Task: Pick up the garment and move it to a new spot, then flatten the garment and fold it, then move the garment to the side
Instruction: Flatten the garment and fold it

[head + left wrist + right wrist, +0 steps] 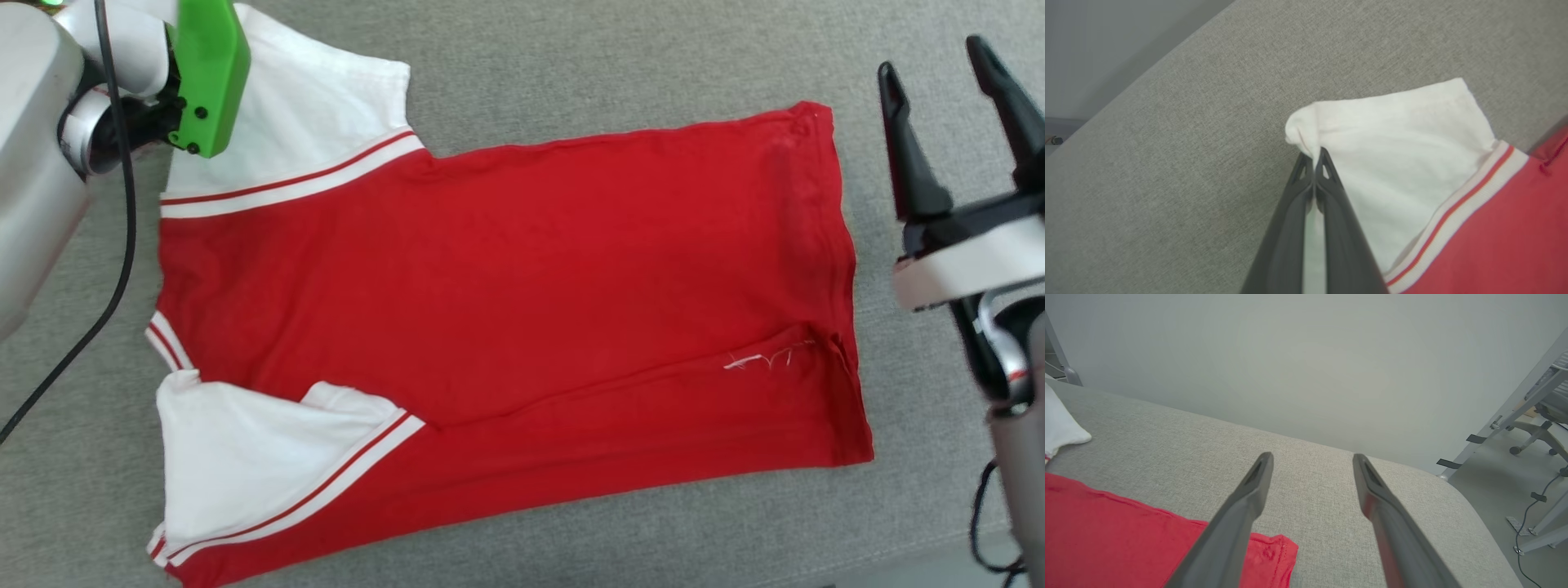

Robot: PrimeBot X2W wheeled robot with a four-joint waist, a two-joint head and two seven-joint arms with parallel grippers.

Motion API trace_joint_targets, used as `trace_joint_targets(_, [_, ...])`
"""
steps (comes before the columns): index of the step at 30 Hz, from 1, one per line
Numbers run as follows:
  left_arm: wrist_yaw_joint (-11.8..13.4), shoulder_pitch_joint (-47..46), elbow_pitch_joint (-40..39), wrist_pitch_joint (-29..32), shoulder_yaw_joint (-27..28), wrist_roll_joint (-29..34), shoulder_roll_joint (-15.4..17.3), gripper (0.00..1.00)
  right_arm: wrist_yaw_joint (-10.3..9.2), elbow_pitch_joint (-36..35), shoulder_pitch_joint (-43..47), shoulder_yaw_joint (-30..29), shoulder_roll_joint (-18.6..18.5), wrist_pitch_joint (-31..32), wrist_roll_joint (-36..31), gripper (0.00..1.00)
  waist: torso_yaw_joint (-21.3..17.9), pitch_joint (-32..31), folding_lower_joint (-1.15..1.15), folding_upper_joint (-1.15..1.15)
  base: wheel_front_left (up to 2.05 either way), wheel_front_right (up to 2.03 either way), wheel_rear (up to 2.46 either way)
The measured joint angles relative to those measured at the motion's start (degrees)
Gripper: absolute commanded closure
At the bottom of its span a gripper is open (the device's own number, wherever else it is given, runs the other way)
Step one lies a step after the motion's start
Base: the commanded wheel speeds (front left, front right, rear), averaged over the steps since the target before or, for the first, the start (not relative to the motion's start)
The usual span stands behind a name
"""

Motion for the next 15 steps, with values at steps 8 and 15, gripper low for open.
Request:
trace_joint_targets(8, [0.00,1.09,-4.74,-7.91,-1.90,-0.08,-0.14,1.00,0.01,4.08,-9.07,7.17,-11.69,22.63,10.49,0.00,3.78,-3.68,0.00,0.00,0.00,0.00,0.00])
trace_joint_targets(15, [0.00,1.92,-8.45,-11.32,-3.43,0.08,-0.24,1.00,0.01,9.54,-14.44,12.58,-19.50,46.09,23.97,0.00,7.11,-5.30,0.00,0.00,0.00,0.00,0.00])
